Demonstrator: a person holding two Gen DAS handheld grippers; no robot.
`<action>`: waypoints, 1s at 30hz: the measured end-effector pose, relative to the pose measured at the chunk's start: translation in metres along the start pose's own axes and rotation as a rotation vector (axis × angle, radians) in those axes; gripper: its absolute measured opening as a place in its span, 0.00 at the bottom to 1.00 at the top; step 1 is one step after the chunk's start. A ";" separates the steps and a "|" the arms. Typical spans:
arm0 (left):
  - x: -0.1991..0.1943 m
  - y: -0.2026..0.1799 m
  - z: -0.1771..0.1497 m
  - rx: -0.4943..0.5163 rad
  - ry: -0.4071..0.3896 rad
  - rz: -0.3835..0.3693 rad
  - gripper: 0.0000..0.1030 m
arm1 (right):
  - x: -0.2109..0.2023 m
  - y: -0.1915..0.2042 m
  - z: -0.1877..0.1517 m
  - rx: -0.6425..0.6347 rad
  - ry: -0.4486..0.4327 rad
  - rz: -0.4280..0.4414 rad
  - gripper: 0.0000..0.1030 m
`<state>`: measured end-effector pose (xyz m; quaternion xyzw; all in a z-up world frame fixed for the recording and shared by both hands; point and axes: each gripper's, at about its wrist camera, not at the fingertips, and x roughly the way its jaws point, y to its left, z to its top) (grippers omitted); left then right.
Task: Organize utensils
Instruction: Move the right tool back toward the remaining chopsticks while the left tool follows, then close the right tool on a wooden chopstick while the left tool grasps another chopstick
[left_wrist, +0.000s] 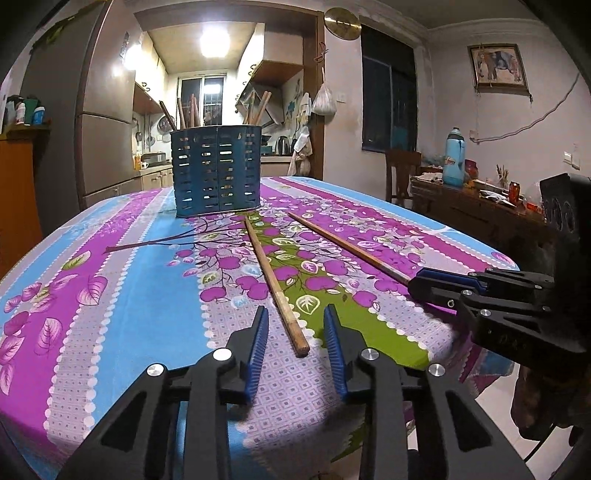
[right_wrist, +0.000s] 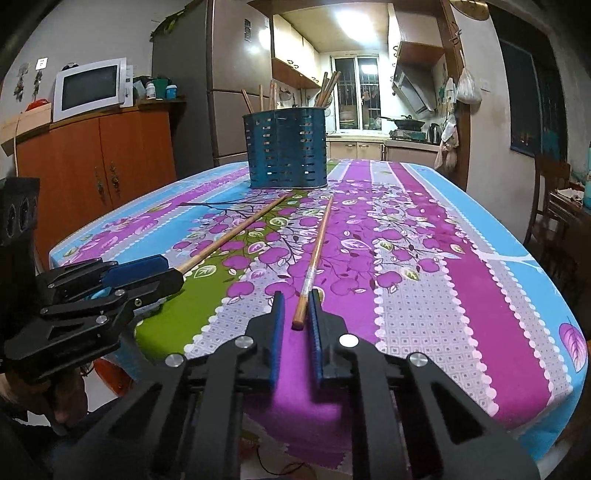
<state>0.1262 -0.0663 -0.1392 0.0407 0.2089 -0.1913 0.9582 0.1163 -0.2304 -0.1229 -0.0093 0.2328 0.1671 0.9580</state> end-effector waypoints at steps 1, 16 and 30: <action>0.000 0.000 0.000 0.004 -0.002 0.002 0.31 | 0.000 0.000 0.000 0.000 0.000 -0.002 0.10; 0.001 -0.002 -0.003 -0.004 -0.014 0.018 0.29 | -0.015 0.018 -0.008 -0.005 -0.004 -0.027 0.07; 0.004 -0.008 -0.011 0.012 -0.082 0.058 0.29 | -0.008 0.022 -0.012 -0.018 -0.052 -0.053 0.07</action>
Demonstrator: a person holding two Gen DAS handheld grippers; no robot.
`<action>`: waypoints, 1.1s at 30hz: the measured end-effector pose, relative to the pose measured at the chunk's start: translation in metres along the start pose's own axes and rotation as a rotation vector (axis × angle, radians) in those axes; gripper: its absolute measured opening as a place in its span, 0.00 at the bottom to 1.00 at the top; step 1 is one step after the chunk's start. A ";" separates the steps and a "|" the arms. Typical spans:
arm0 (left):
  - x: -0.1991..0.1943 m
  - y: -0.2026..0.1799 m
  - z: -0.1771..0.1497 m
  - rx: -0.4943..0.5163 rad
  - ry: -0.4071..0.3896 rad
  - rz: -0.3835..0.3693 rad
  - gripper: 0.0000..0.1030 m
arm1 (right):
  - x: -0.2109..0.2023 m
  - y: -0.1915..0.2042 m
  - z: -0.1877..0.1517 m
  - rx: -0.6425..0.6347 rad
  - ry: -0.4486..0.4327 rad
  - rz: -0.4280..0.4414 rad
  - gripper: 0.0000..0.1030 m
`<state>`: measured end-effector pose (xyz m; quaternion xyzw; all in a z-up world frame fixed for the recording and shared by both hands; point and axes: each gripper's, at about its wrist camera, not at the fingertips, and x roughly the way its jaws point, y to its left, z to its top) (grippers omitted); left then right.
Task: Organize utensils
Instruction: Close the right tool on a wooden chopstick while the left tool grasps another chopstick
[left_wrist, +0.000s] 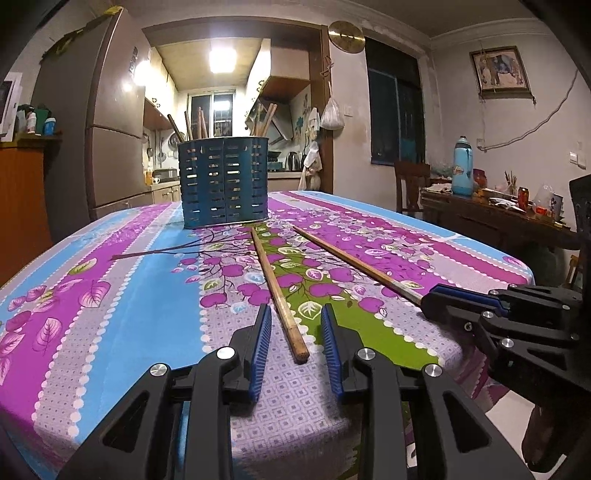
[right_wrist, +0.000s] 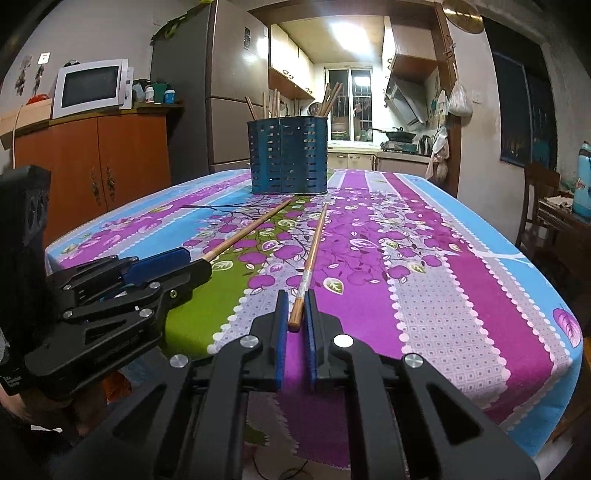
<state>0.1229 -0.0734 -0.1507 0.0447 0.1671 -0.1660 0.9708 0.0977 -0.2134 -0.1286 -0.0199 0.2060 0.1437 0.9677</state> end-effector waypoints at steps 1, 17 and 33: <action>0.000 0.000 -0.001 0.001 -0.004 0.000 0.29 | 0.000 0.000 0.000 -0.002 -0.002 -0.001 0.07; -0.004 0.002 0.001 -0.013 0.012 0.037 0.16 | 0.001 0.003 -0.001 -0.012 -0.005 -0.033 0.07; -0.021 0.010 0.015 -0.027 0.005 0.014 0.07 | -0.015 0.006 0.017 -0.032 -0.038 -0.045 0.06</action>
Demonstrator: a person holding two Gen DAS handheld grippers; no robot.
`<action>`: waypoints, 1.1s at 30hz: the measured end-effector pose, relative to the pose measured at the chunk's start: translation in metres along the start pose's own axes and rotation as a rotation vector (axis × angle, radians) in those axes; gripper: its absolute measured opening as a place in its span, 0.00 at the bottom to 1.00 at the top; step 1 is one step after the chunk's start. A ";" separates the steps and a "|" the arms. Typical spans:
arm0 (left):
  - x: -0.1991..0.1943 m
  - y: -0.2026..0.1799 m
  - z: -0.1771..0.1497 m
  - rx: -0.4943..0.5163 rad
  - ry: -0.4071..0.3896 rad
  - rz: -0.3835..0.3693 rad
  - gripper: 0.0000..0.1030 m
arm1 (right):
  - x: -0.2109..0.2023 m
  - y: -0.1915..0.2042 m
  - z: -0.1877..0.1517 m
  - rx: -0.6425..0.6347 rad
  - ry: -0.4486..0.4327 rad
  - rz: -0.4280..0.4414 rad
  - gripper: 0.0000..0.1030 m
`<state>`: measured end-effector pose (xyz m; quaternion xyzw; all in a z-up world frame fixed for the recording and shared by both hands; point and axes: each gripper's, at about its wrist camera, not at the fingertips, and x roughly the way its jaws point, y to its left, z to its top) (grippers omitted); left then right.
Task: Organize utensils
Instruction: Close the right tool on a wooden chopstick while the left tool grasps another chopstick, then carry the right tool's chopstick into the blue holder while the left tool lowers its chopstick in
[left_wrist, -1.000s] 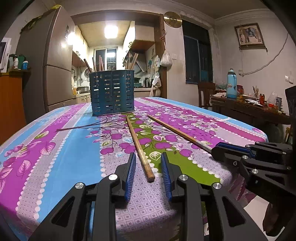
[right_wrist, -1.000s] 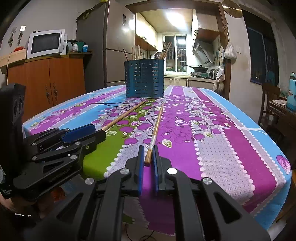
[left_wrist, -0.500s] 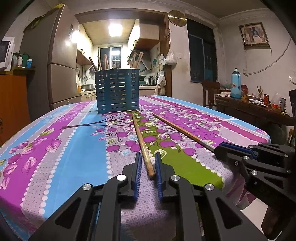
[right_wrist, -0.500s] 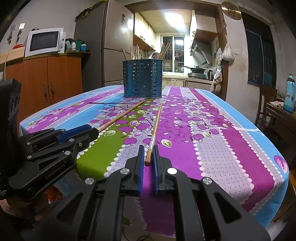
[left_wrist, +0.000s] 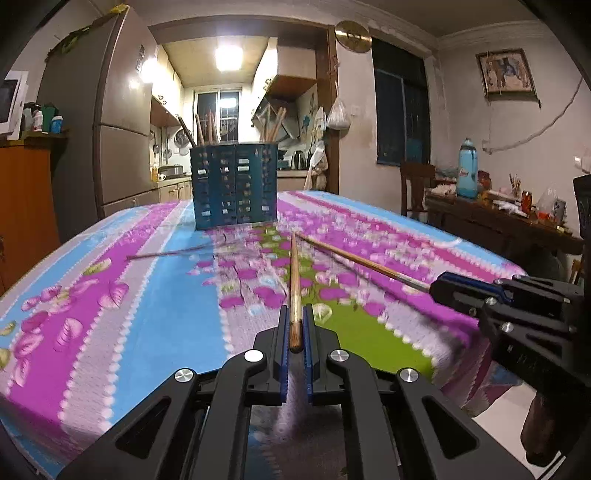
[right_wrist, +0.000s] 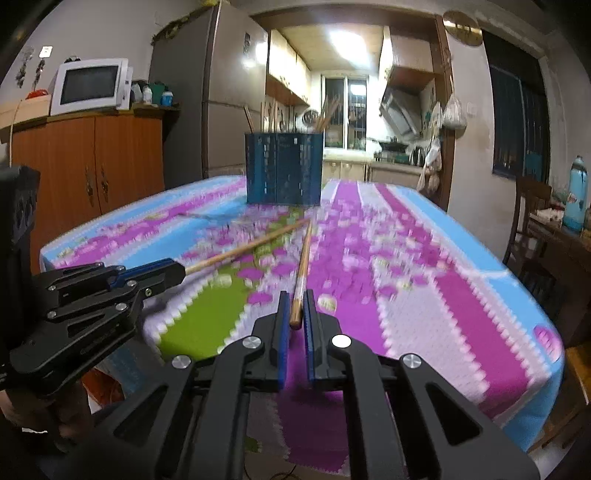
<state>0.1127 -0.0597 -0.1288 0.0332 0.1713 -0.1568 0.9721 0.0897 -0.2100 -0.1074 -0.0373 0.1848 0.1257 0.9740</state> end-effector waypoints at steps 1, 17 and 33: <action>-0.005 0.002 0.005 -0.004 -0.013 0.001 0.07 | -0.005 0.000 0.005 -0.004 -0.013 -0.001 0.05; -0.058 0.007 0.094 0.028 -0.217 -0.004 0.07 | -0.053 -0.009 0.100 -0.100 -0.200 0.014 0.05; -0.040 0.009 0.169 0.060 -0.221 -0.052 0.07 | -0.031 -0.027 0.156 -0.093 -0.173 0.084 0.05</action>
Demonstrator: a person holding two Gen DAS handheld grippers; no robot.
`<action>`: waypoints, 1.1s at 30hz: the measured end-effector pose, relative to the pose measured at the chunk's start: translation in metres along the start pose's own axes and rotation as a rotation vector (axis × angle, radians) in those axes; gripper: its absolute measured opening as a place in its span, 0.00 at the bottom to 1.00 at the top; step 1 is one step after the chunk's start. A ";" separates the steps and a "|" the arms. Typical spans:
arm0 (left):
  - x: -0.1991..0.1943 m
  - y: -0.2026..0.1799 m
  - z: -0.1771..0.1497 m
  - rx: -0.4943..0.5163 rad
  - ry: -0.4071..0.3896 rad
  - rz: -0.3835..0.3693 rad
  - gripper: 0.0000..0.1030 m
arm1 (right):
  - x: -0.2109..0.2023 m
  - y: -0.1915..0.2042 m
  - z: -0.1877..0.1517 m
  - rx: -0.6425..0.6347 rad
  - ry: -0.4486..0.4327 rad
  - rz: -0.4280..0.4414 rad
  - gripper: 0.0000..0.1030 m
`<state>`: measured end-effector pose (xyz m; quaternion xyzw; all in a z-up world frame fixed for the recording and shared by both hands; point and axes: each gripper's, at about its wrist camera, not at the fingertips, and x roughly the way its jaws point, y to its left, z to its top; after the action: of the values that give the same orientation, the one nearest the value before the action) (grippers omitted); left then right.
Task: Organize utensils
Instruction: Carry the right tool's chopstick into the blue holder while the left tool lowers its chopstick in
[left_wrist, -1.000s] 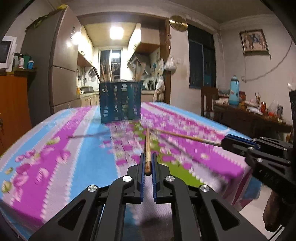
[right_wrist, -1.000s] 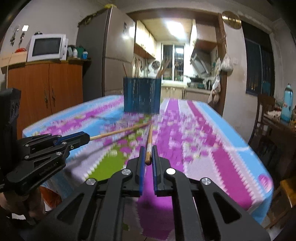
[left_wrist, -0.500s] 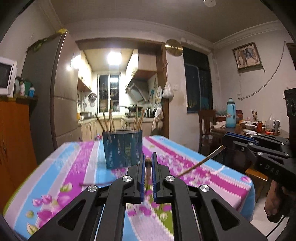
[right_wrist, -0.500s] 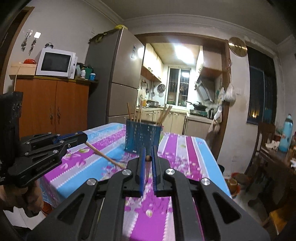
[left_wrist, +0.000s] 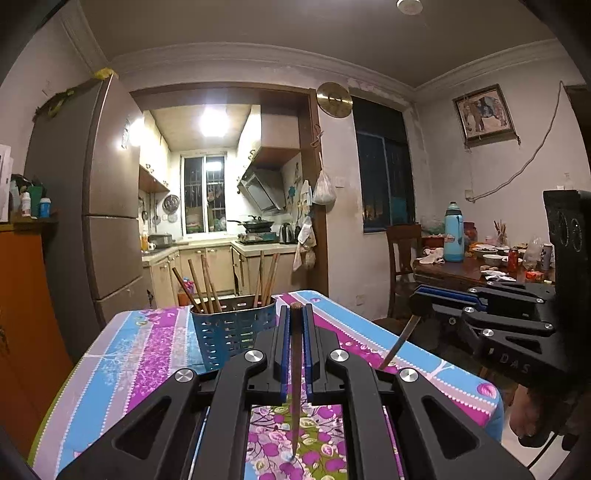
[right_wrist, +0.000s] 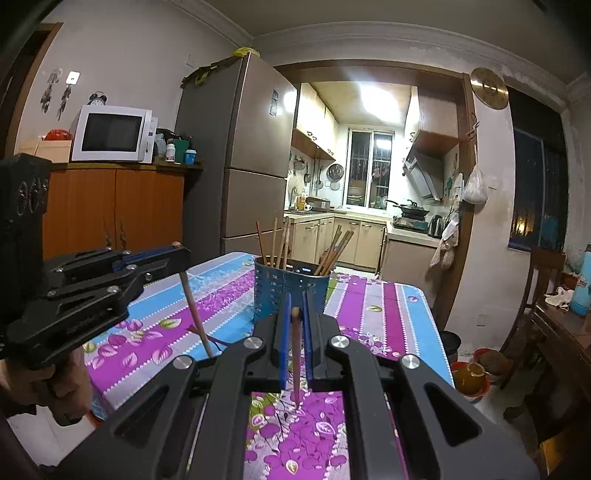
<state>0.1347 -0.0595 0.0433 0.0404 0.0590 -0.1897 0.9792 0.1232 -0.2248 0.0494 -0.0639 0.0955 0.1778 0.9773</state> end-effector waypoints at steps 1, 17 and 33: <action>0.003 0.003 0.002 -0.005 0.004 0.001 0.07 | 0.002 -0.001 0.003 0.005 0.003 0.005 0.05; 0.009 0.019 0.017 -0.021 0.058 0.017 0.07 | 0.016 -0.005 0.029 0.058 0.030 0.060 0.05; 0.006 0.036 0.036 -0.044 0.118 0.048 0.07 | 0.033 -0.007 0.044 0.092 0.035 0.095 0.05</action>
<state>0.1579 -0.0320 0.0803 0.0313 0.1195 -0.1620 0.9790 0.1635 -0.2129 0.0856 -0.0174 0.1236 0.2183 0.9679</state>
